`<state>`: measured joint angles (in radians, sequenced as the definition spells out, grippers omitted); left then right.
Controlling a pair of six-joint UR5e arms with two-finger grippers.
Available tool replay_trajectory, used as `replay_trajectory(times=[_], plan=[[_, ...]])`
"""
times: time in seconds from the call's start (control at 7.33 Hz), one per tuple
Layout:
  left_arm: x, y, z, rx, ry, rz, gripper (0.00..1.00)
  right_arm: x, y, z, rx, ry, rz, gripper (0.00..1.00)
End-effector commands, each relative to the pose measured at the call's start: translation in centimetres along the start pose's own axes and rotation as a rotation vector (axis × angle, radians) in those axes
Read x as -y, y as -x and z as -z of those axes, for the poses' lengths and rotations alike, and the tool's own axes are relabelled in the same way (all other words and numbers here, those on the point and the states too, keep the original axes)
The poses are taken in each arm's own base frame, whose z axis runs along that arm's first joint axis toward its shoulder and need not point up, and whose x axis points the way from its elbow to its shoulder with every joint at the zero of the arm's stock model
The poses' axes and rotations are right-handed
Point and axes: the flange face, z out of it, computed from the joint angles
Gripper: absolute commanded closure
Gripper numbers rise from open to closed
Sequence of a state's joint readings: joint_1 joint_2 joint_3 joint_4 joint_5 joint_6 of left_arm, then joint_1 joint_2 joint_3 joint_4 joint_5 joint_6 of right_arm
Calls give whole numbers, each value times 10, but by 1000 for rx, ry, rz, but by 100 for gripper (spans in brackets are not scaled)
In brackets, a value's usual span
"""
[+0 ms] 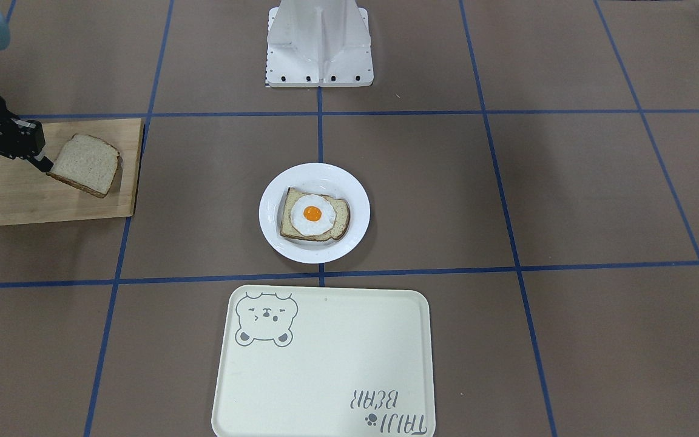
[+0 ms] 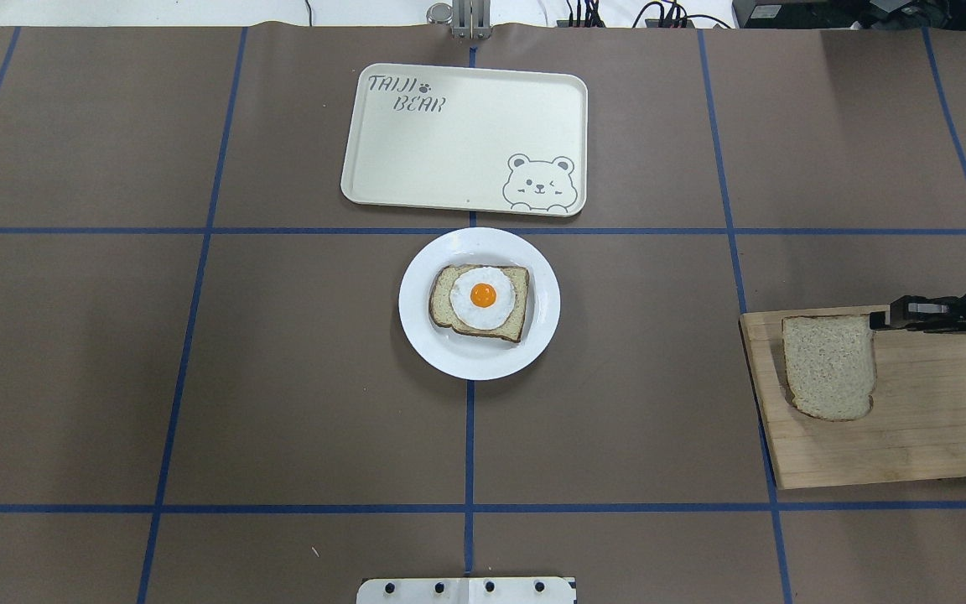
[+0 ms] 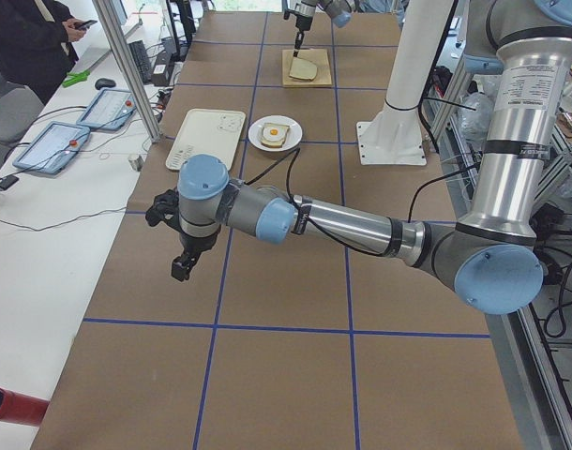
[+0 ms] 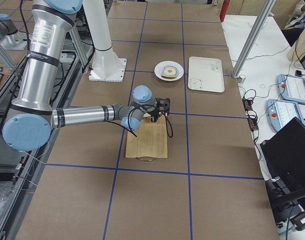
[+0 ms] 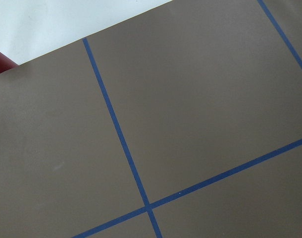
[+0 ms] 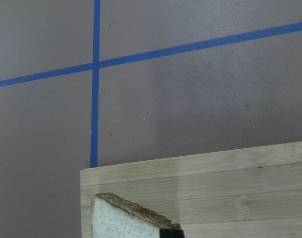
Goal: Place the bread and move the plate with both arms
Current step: 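Grasp the bread slice with the right gripper and lift it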
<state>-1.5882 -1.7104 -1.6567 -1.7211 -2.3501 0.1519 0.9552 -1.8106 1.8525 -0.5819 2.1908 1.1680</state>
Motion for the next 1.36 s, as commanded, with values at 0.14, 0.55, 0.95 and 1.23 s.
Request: replay_trajectory(times=[0.14,0.55,0.95,1.23], plan=[[0,0,0,0,0,0,0,42,28,45,155,63,7,100],[-1,1,-1,-1,2,2,0,89,107,50,223,57,34,100],[-2,2,-2,0,4,5,0,96,207,10,274,-7,-169,100],[-3,3,-4,-2,9,8,0,77,307,-38,294,-113,-370,100]])
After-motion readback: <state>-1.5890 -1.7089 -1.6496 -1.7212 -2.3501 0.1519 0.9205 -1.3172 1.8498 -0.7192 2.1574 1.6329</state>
